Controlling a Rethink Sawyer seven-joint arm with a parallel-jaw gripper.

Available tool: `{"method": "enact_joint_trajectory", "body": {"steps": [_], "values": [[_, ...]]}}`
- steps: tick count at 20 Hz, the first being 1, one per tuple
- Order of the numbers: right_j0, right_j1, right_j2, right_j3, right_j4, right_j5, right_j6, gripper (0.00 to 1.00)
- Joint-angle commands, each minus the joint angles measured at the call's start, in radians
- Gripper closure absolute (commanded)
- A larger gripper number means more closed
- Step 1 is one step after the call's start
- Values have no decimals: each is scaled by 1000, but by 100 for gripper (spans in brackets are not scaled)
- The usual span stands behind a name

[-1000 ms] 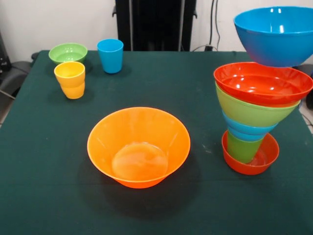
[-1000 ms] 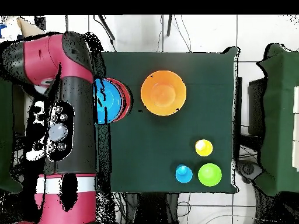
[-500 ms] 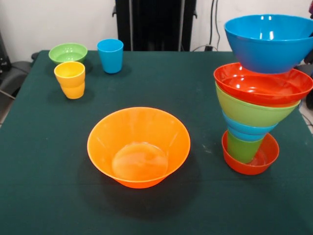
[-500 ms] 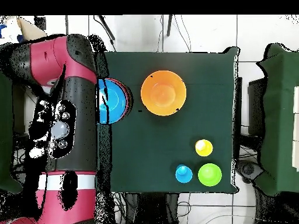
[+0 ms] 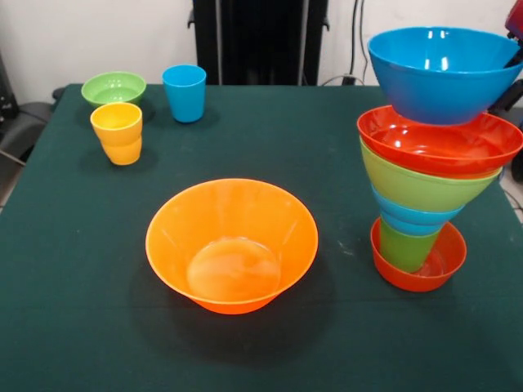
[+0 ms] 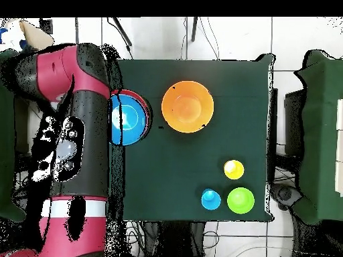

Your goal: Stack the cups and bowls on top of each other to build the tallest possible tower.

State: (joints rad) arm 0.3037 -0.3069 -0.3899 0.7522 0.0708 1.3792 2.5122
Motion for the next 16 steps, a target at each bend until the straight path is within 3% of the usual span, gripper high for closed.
{"method": "enact_joint_trajectory", "body": {"steps": [1, 16], "values": [[27, 20, 39, 108, 8, -75, 235, 100], [32, 20, 32, 146, 18, -155, 212, 100]]}}
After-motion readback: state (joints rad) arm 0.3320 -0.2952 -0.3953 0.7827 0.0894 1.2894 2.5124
